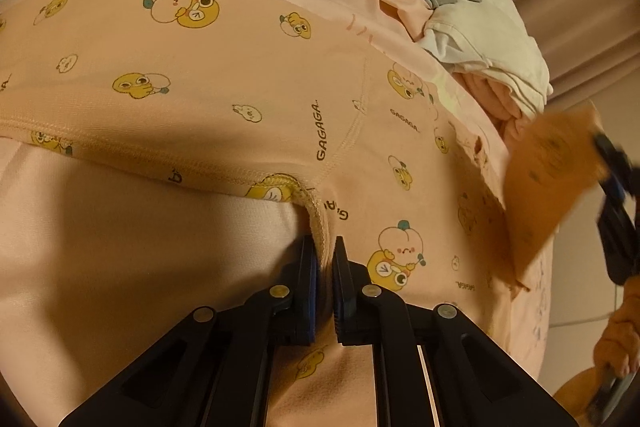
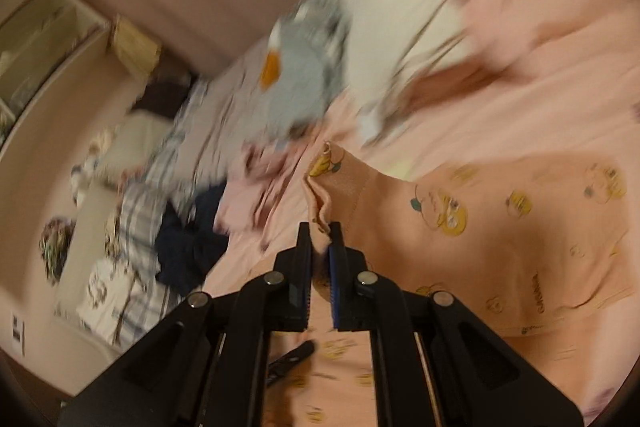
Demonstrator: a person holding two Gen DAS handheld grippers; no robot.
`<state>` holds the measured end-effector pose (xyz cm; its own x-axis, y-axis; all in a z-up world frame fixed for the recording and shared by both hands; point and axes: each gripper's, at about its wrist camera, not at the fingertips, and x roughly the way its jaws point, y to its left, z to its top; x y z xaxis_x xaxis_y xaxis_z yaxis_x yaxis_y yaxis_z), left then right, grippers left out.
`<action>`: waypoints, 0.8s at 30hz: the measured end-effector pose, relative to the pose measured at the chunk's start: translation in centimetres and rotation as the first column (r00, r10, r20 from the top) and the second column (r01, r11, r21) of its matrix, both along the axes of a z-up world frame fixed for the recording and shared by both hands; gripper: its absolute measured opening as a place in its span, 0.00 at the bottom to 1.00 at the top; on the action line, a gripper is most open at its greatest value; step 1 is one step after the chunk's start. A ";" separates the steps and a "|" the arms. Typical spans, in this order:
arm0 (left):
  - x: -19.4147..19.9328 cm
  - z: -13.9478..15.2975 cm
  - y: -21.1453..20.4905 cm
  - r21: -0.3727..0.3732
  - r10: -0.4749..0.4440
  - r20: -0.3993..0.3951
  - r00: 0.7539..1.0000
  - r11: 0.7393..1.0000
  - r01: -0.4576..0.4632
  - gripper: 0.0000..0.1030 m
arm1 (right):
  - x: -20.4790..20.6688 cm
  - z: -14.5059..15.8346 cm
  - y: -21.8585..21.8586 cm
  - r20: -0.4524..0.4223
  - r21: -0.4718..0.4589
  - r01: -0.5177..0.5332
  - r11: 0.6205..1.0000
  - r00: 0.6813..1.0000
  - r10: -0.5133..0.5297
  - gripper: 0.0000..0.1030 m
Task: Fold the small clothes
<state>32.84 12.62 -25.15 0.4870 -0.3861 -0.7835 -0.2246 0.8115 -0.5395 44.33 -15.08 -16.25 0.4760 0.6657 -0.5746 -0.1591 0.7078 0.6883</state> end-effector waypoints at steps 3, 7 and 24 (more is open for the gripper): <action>0.0 0.2 -0.1 0.026 -0.023 0.012 1.000 0.999 0.023 0.10 | 0.2 -1.8 5.6 -0.027 -0.036 -0.088 0.995 0.996 0.087 0.08; -0.1 0.4 0.4 0.015 -0.028 0.003 1.000 1.000 0.028 0.10 | 0.3 -4.5 10.4 -0.068 -0.117 -0.160 0.980 0.986 0.153 0.08; -0.7 3.9 5.7 0.018 0.067 0.020 0.998 0.998 -0.067 0.12 | -0.3 -5.0 8.2 -0.109 -0.153 -0.191 0.969 0.978 0.176 0.51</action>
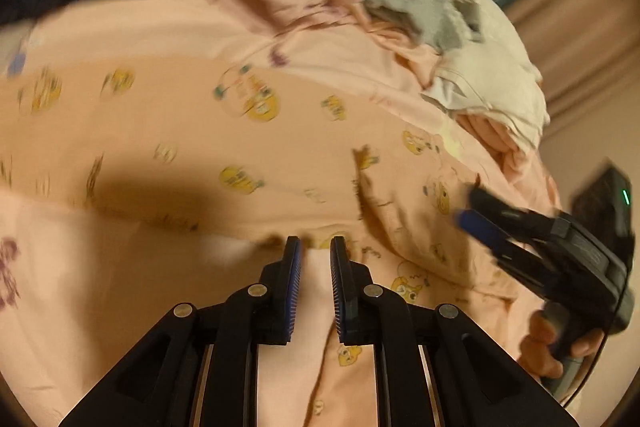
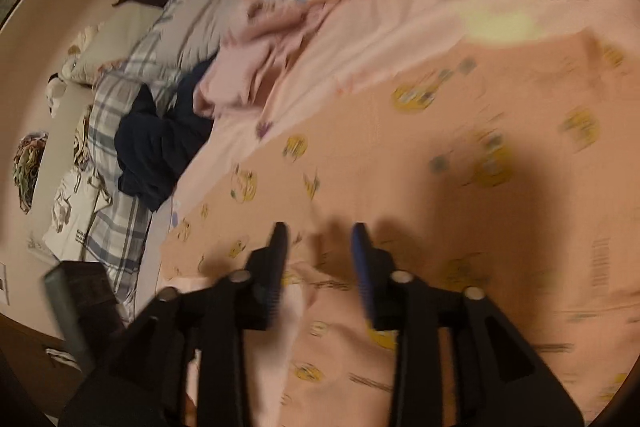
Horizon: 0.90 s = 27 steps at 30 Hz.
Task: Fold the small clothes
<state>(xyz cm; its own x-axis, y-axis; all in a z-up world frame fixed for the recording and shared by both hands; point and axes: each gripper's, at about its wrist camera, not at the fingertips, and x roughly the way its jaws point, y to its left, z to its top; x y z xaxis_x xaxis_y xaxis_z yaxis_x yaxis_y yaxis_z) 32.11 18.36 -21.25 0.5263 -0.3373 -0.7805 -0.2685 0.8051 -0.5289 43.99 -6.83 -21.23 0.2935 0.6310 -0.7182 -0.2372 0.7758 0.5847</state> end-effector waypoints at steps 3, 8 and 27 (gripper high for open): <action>-0.8 -0.6 2.1 -0.015 0.058 -0.028 0.998 0.998 -0.058 0.12 | -0.6 1.9 -3.9 0.081 -0.072 0.036 0.997 0.996 -0.030 0.52; -3.3 -1.5 7.7 -0.154 0.239 -0.011 0.971 0.959 -0.238 0.49 | -2.2 2.2 -10.7 0.160 -0.226 0.156 0.962 0.980 -0.121 0.53; -9.0 -2.1 17.0 -0.055 0.527 0.013 0.850 0.849 -0.526 0.51 | -5.4 -3.3 -22.0 0.038 -0.289 0.342 0.894 0.937 -0.346 0.55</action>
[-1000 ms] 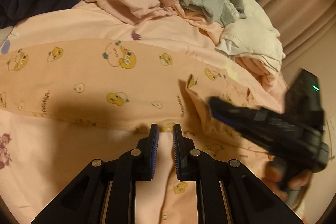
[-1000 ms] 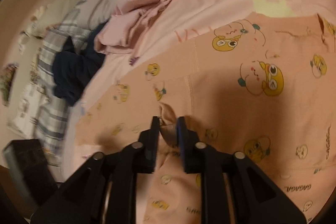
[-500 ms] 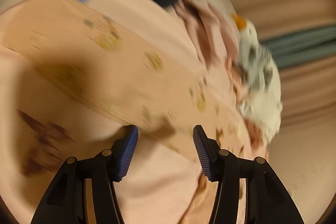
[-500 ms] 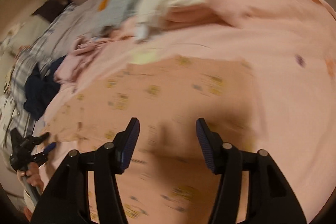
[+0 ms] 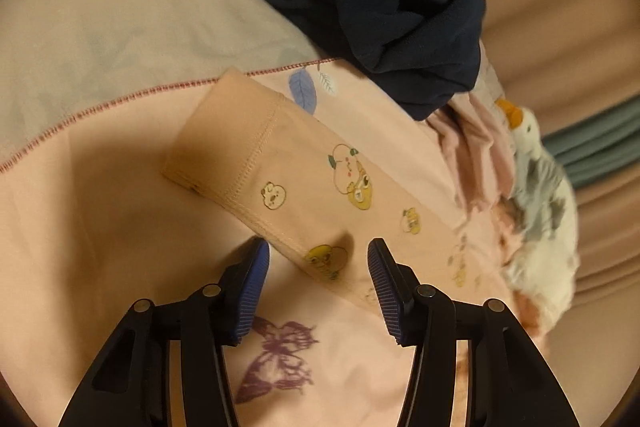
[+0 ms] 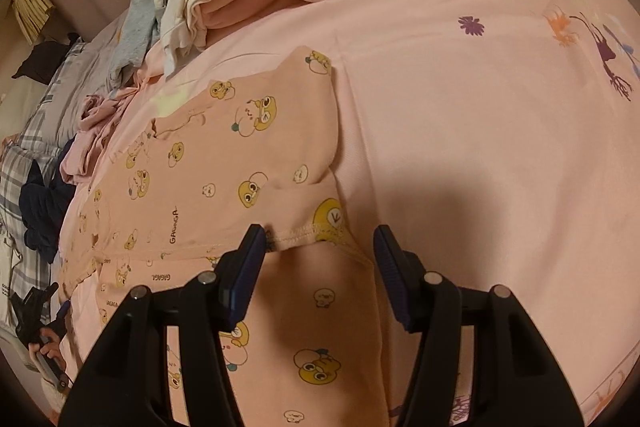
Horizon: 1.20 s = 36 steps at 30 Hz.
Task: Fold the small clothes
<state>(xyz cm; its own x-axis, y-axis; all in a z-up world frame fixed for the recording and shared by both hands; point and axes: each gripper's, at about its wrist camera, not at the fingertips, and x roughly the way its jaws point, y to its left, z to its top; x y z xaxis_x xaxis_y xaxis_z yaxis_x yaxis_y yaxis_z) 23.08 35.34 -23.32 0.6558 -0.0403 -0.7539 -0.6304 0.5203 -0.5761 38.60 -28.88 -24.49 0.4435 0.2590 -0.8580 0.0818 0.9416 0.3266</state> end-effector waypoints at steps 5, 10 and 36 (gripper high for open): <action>0.2 -1.2 1.5 -0.111 0.024 0.046 0.999 0.994 -0.019 0.51 | -0.5 0.2 0.7 0.007 -0.051 -0.031 0.998 0.999 0.032 0.54; -1.0 -2.0 2.7 -0.260 0.041 0.090 0.995 0.966 -0.016 0.51 | -0.5 0.5 -0.1 0.022 -0.098 -0.018 0.995 1.000 0.020 0.54; 2.5 0.1 1.4 0.189 0.135 -0.154 0.979 0.976 -0.105 0.05 | -1.6 -0.7 -1.3 0.115 -0.182 -0.076 0.980 0.989 0.098 0.53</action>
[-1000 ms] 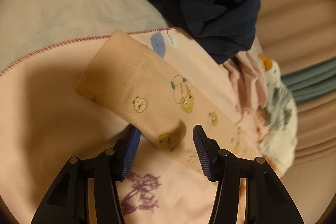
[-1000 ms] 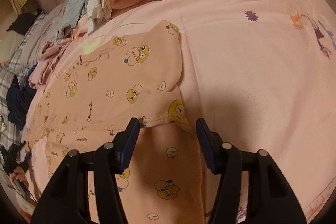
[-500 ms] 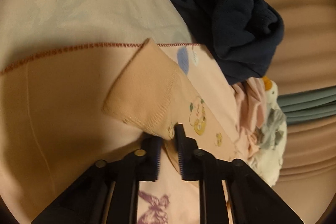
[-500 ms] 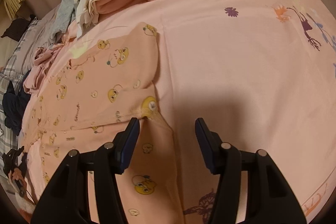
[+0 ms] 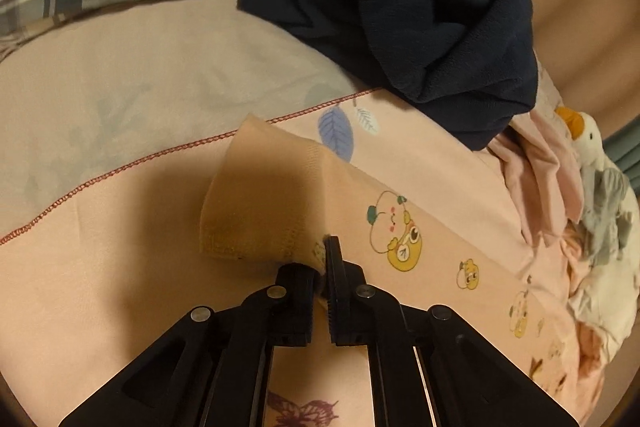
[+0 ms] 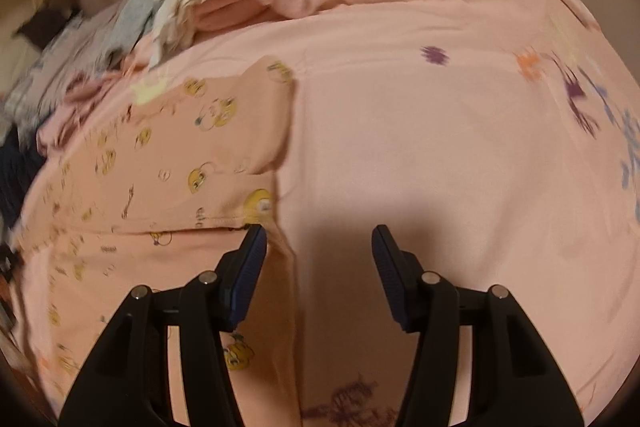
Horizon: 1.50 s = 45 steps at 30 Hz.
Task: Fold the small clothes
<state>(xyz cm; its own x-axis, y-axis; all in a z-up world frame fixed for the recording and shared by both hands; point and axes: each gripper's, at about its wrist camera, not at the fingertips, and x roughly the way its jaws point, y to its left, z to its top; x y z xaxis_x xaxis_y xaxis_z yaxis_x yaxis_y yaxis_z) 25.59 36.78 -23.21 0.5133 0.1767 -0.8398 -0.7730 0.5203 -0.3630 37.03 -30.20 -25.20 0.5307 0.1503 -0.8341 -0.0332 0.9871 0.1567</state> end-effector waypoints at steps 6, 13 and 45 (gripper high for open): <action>0.6 -0.1 -0.3 0.027 -0.019 -0.012 1.000 0.999 0.019 0.05 | 1.0 -1.3 2.2 0.034 -0.117 -0.058 0.991 0.997 0.062 0.34; 1.4 0.0 -1.1 0.087 -0.039 -0.030 0.999 0.995 0.041 0.03 | 0.4 -1.7 0.9 0.046 -0.075 -0.028 0.997 0.998 0.031 0.13; 11.8 8.8 -29.1 0.140 -0.599 0.193 0.777 0.801 0.582 0.03 | -0.2 -2.1 0.0 0.063 0.039 0.010 0.999 0.998 -0.013 0.14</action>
<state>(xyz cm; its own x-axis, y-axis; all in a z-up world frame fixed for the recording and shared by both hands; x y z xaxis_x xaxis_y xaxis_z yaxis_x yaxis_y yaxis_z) 37.34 7.69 -14.40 0.7023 -0.1688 -0.6916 -0.2113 0.8782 -0.4290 36.88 -30.24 -27.34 0.5838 0.1753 -0.7927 -0.0329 0.9807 0.1927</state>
